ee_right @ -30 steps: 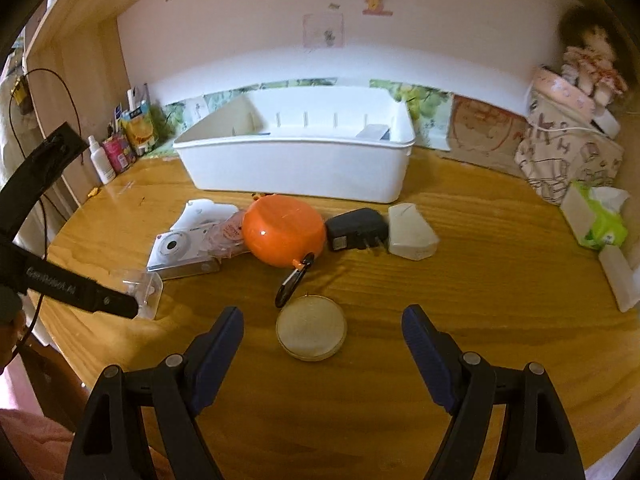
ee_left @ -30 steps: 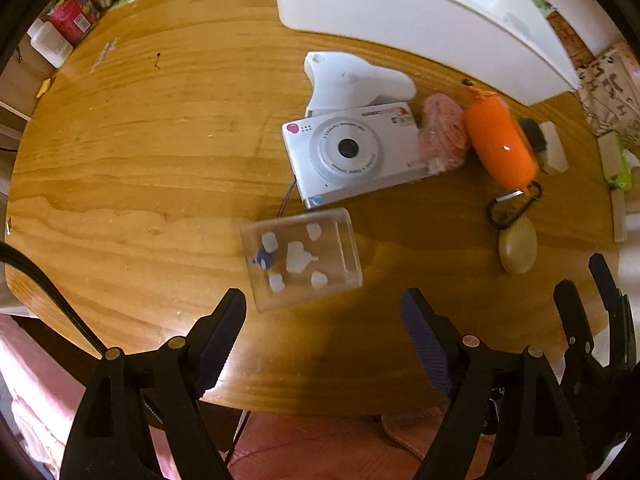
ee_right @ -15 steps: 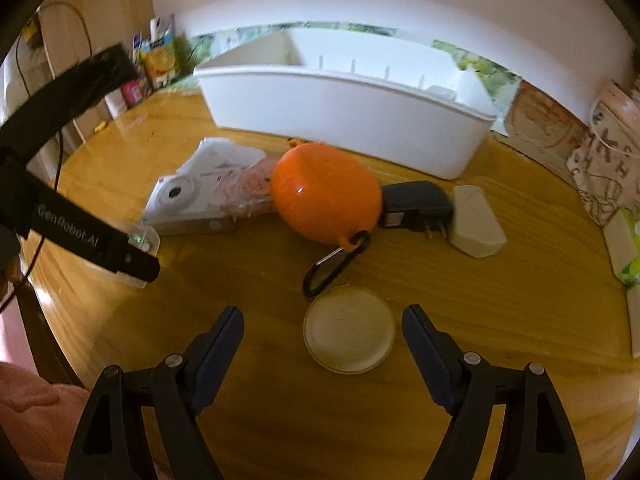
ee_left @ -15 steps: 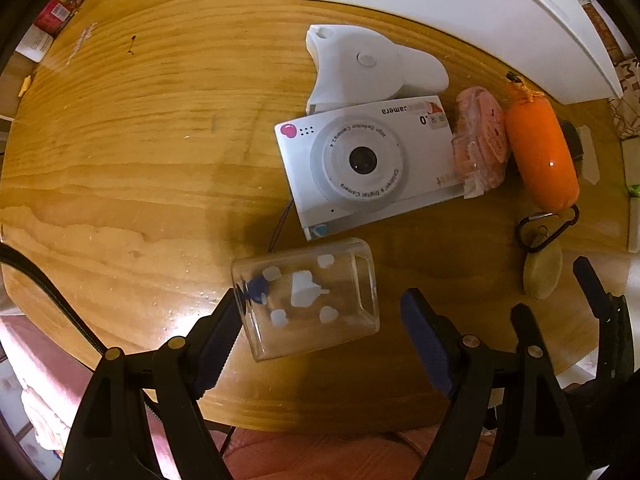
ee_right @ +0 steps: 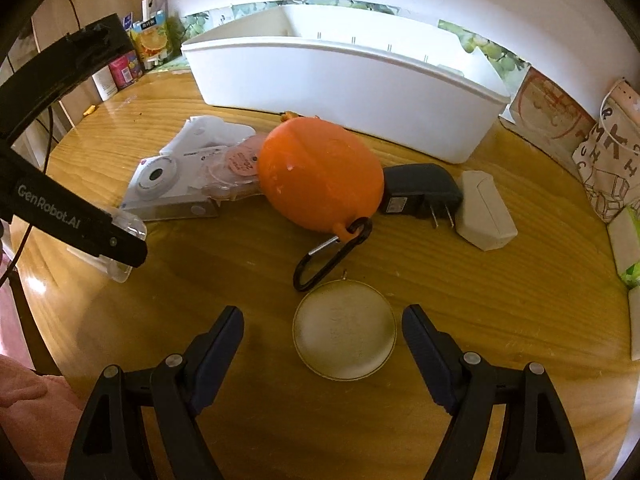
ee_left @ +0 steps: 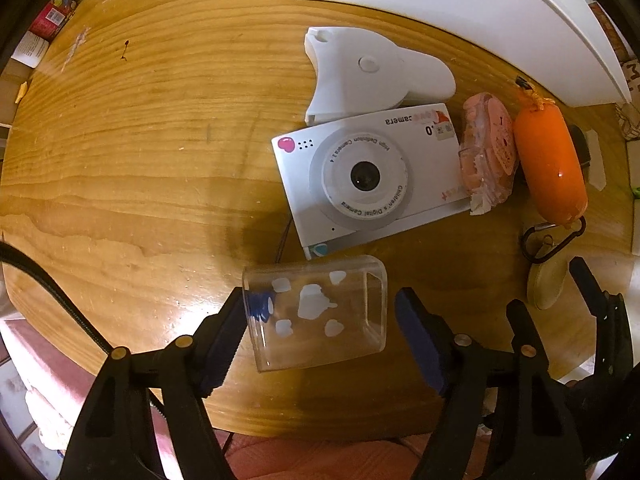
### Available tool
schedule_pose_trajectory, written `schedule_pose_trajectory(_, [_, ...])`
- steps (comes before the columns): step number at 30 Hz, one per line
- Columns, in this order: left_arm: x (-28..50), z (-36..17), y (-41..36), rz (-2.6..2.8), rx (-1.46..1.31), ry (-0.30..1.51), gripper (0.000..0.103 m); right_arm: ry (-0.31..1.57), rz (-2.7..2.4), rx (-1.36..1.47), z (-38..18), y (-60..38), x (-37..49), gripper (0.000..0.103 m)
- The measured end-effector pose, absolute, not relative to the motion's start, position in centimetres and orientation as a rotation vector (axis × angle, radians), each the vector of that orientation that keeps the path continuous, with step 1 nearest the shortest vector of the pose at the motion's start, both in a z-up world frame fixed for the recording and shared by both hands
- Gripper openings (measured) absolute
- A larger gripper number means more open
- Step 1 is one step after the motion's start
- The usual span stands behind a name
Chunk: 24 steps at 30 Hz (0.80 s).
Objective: Organize rigid objects
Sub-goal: 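Grasp the clear plastic box with the left tool while the right tool grasps the beige round compact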
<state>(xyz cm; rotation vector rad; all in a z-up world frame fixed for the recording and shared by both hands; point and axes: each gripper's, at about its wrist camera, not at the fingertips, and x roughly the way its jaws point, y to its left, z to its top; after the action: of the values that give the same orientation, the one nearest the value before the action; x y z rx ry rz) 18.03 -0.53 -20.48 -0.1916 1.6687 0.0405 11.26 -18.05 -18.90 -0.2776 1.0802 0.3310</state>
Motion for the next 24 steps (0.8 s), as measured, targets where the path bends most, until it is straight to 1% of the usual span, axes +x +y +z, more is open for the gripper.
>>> schedule_pose_trajectory(4, [18.1,-21.2,-0.2,0.049,-0.189,1.682,0.071,1.096,0.329,-0.284,-19.1,-18.0,11.5,0.081])
schedule_pose_trajectory(12, [18.3,-21.4,-0.1,0.039,-0.185,1.682,0.070,1.108,0.320,-0.304,-19.3,-18.0,11.4,0.076])
schedule_pose_trajectory(20, [17.2,-21.1,-0.6,0.023,-0.179,1.688,0.070,1.126,0.311,-0.291,-19.5,-18.5,11.2,0.063])
schedule_pose_trajectory(22, [17.0,-21.1,-0.5,0.024,-0.180,1.689,0.070,1.126,0.310,-0.286,-19.5,-18.6,11.1,0.057])
schedule_pose_trajectory(24, [16.6,-21.2,-0.5,0.025,-0.184,1.689,0.070,1.125,0.310,-0.286,-19.5,-18.7,11.1,0.056])
